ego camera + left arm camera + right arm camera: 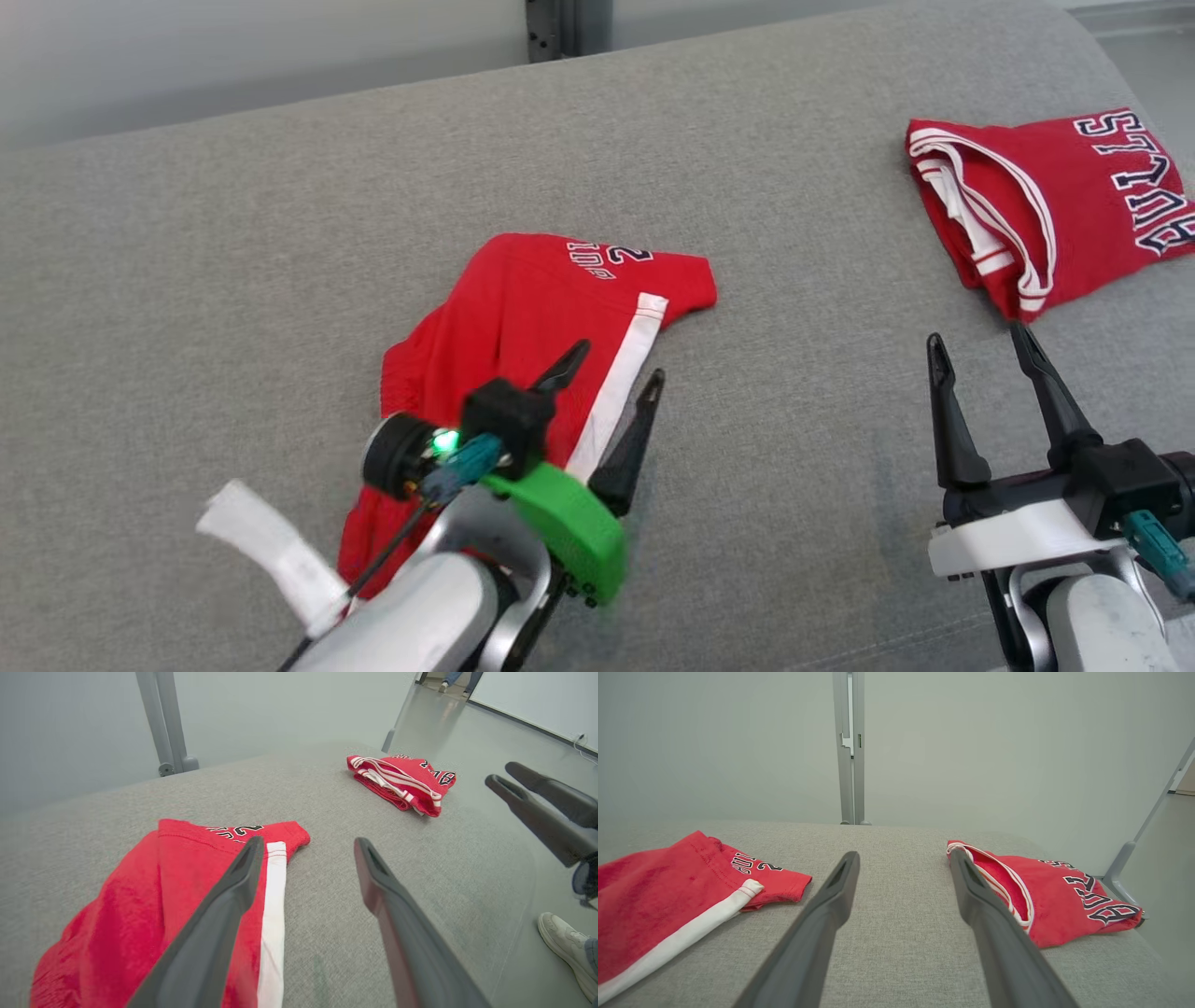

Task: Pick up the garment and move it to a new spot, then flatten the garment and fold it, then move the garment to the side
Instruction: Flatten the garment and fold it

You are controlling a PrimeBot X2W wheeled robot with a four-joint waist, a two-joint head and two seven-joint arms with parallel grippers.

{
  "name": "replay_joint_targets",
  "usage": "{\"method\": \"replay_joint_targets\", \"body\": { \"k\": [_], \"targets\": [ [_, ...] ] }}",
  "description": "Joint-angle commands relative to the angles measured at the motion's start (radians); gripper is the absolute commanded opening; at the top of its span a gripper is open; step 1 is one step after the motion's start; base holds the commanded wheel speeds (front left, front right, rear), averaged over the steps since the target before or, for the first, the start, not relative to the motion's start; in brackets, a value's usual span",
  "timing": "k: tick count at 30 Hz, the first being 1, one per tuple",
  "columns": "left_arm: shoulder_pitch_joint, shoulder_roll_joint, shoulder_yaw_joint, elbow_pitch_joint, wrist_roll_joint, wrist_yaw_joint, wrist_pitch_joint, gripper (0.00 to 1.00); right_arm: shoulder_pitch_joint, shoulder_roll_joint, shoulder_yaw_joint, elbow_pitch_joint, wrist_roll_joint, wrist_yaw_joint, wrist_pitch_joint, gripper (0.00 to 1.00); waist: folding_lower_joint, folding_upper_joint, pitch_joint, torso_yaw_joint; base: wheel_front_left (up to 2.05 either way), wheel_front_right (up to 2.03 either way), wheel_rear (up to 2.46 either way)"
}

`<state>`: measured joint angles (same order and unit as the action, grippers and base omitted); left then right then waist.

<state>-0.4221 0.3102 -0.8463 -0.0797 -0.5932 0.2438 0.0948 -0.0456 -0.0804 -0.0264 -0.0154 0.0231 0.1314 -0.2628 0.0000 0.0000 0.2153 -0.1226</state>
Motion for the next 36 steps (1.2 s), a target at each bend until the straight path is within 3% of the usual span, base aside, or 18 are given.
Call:
{"method": "replay_joint_targets", "body": {
  "k": [1, 6, 12, 13, 15, 20, 26, 31, 35, 36],
  "targets": [
    [-0.057, -0.017, -0.022, 0.081, 0.03, -0.019, 0.011, 1.0, -0.021, 0.003, 0.007, -0.002, 0.0, -0.002, -0.003, 1.0, 0.0, 0.0, 0.066, -0.084, 0.0, 0.0, 0.0],
    [-0.172, -0.117, -0.053, 0.407, 0.054, -0.042, 0.023, 1.0, -0.048, 0.017, 0.025, -0.003, 0.008, -0.002, -0.003, 1.0, 0.0, 0.0, 0.102, -0.158, 0.0, 0.0, 0.0],
    [-0.224, -0.158, -0.058, 0.66, 0.062, -0.051, -0.005, 0.98, -0.031, 0.026, 0.007, -0.002, 0.012, -0.002, -0.003, 1.0, 0.0, 0.0, 0.108, -0.185, 0.0, 0.0, 0.0],
    [-0.226, -0.157, -0.061, 0.689, 0.063, -0.055, -0.007, 0.8, -0.03, 0.027, 0.005, -0.002, 0.011, -0.002, -0.003, 1.0, 0.0, 0.0, 0.106, -0.184, 0.0, 0.0, 0.0],
    [-0.226, -0.159, -0.07, 0.746, 0.069, -0.06, -0.015, 0.0, -0.027, 0.028, -0.002, 0.001, 0.009, -0.002, -0.003, 1.0, 0.0, 0.0, 0.101, -0.179, 0.0, 0.0, 0.0],
    [-0.231, -0.188, -0.074, 0.784, 0.065, -0.074, -0.078, 0.0, -0.017, 0.029, -0.017, -0.002, 0.005, -0.002, -0.003, 1.0, 0.0, 0.0, 0.078, -0.149, 0.0, 0.0, 0.0],
    [-0.231, -0.206, -0.087, 0.682, 0.078, -0.086, -0.145, 0.0, -0.002, 0.029, -0.028, -0.006, -0.001, -0.002, -0.003, 1.0, 0.0, 0.0, 0.058, -0.112, 0.0, 0.0, 0.0],
    [-0.227, -0.234, -0.144, 0.551, 0.091, -0.114, -0.168, 0.0, -0.017, 0.029, -0.019, -0.005, 0.001, -0.002, -0.003, 1.0, 0.0, 0.0, 0.067, -0.109, 0.0, 0.0, 0.0],
    [-0.226, -0.249, -0.212, 0.575, 0.104, -0.141, -0.162, 0.0, -0.036, 0.029, 0.003, 0.007, 0.01, -0.002, -0.003, 1.0, 0.0, 0.0, 0.087, -0.127, 0.0, 0.0, 0.0],
    [-0.229, -0.253, -0.226, 0.593, 0.107, -0.144, -0.174, 0.27, -0.037, 0.029, 0.006, 0.011, 0.009, -0.002, -0.003, 1.0, 0.0, 0.0, 0.09, -0.13, 0.0, 0.0, 0.0]
  ]
}}
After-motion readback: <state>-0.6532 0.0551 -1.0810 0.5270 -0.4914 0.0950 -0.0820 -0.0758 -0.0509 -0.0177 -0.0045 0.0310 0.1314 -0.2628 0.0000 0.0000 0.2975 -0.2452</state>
